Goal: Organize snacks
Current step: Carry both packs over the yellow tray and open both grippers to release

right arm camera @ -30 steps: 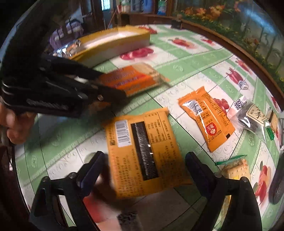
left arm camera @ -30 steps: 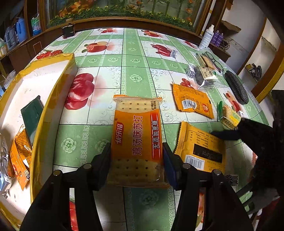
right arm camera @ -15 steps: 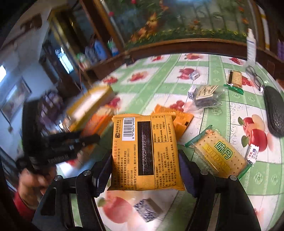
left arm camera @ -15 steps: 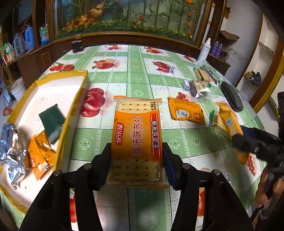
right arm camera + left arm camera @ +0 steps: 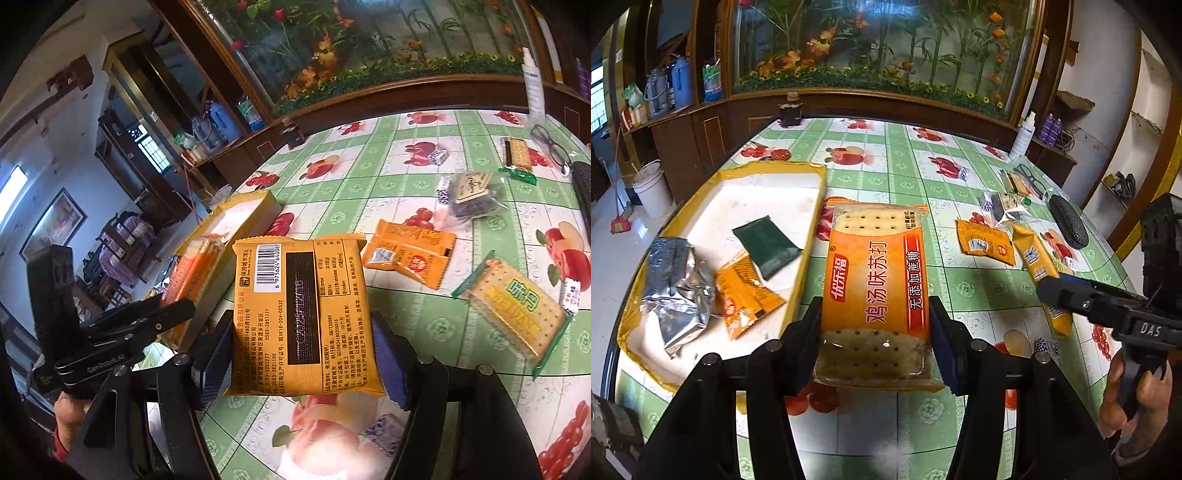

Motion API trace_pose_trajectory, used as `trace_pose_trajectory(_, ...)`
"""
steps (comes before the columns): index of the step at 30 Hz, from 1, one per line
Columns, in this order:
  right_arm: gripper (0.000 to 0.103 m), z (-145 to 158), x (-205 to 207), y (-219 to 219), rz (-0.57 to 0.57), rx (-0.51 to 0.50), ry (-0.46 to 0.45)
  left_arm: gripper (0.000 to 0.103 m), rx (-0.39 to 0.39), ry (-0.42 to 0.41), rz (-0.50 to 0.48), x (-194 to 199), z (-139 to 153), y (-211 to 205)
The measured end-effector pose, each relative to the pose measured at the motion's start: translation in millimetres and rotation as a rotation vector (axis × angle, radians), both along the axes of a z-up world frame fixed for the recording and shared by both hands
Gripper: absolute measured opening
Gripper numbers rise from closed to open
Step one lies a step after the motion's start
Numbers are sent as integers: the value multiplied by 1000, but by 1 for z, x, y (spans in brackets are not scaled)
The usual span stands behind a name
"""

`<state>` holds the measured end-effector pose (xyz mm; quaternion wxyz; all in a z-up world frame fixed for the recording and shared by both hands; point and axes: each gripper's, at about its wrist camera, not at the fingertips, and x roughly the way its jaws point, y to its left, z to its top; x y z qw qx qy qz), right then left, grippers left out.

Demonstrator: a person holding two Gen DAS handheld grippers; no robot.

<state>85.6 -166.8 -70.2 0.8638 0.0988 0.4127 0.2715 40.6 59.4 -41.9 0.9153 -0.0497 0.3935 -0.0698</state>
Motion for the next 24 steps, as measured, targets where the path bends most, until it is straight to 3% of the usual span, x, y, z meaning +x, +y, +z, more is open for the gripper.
trace_pose_trajectory(15,71,11,6,61,1,-88,-33,53,-12,-35,136,-13,6,56)
trace_pose_trajectory(24,71,11,7,119,80,-127,-55,53,-19,-37,223,-15,3,92)
